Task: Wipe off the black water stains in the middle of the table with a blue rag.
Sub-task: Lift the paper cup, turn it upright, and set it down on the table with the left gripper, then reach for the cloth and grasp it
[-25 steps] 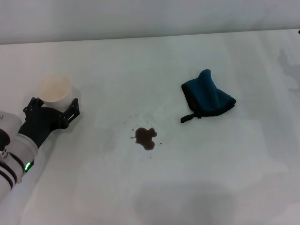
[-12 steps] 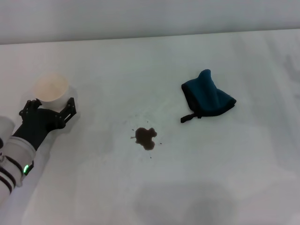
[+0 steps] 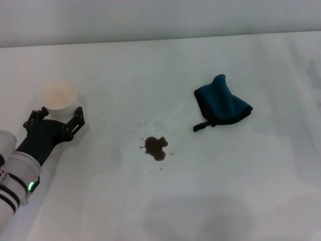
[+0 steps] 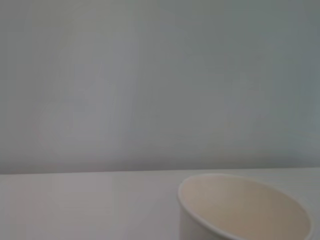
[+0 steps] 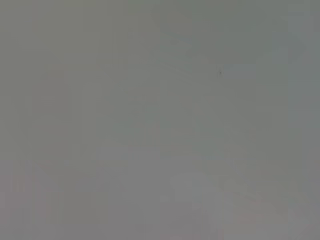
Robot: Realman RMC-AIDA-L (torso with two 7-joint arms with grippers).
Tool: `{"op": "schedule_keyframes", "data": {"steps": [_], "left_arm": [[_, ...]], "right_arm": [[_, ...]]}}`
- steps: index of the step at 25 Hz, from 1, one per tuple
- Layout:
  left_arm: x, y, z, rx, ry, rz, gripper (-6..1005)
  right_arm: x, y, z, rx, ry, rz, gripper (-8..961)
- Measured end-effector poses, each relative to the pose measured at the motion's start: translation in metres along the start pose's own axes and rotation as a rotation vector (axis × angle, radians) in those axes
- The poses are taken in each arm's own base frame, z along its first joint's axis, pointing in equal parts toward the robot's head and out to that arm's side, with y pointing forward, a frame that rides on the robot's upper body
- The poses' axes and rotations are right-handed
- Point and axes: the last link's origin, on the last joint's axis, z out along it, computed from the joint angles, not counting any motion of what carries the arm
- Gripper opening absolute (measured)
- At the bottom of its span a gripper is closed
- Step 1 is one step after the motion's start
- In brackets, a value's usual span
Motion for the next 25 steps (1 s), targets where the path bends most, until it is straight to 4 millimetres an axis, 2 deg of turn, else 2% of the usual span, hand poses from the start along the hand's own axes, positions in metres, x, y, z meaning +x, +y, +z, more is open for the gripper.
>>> {"op": "schedule_keyframes", "data": {"steps": [25], "left_arm": [[-0.0065, 0.0107, -0.0022, -0.058, -0.038, -0.008, 882]], "right_arm": [[-0.0001, -0.0001, -0.0003, -0.005, 0.001, -0.004, 856]]}}
